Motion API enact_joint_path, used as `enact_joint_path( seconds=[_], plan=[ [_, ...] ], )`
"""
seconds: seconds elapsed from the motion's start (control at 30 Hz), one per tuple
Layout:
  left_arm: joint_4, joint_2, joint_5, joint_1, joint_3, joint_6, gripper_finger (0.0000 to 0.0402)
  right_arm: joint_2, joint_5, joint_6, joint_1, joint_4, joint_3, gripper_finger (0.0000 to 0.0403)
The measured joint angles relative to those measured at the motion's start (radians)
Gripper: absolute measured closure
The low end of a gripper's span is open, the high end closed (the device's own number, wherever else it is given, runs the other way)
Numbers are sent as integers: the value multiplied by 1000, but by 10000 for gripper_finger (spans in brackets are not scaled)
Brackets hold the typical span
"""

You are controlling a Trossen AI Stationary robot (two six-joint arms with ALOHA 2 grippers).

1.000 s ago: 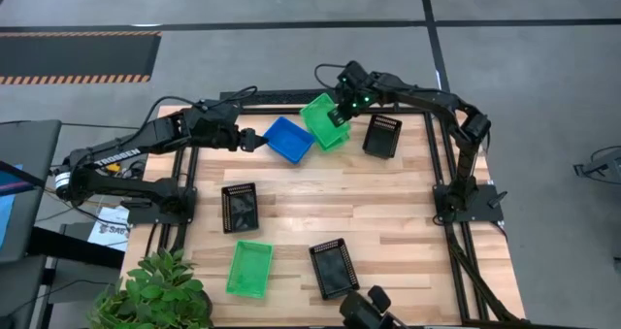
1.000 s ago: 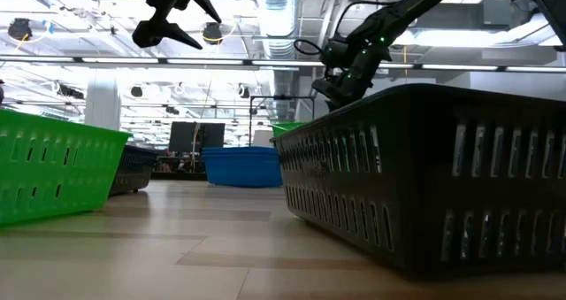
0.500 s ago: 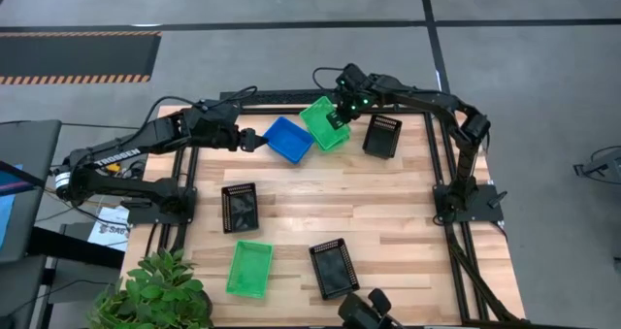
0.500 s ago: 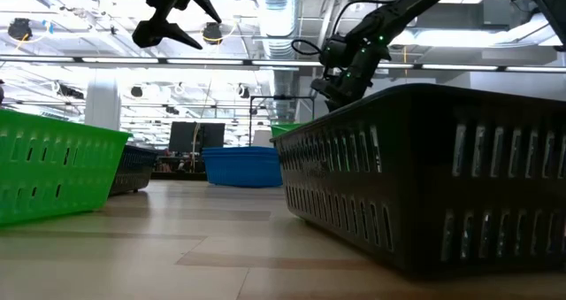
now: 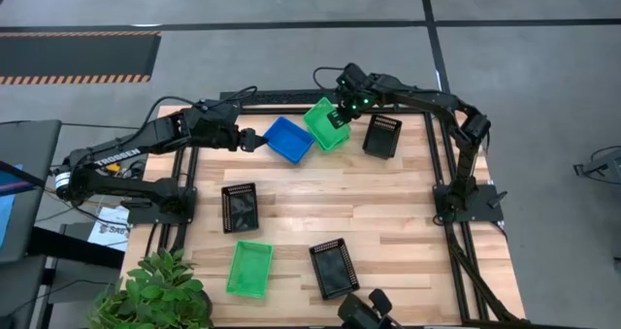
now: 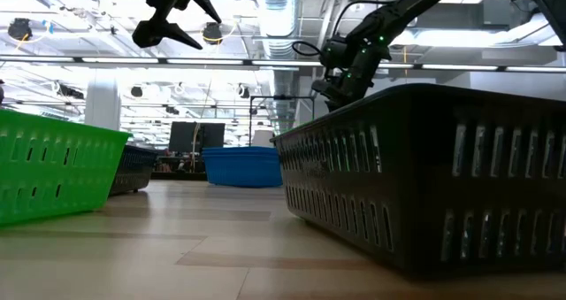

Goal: Stack baskets by color
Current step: Stack the middle right green bin on the top green bin

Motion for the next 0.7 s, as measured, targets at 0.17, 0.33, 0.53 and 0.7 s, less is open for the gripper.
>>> enact_joint_path(
  seconds=[0.17, 0.33, 0.53, 0.7],
  plan=[
    [0, 0, 0, 0, 0, 0, 136, 0, 0, -1, 0, 0, 0, 295],
    [0, 0, 0, 0, 0, 0, 136, 0, 2, -3, 0, 0, 0, 275],
    [0, 0, 0, 0, 0, 0, 136, -1, 6, -3, 0, 3, -16, 269],
    [0, 0, 0, 0, 0, -1, 136, -1, 41, 1, 0, -1, -56, 311]
  ],
)
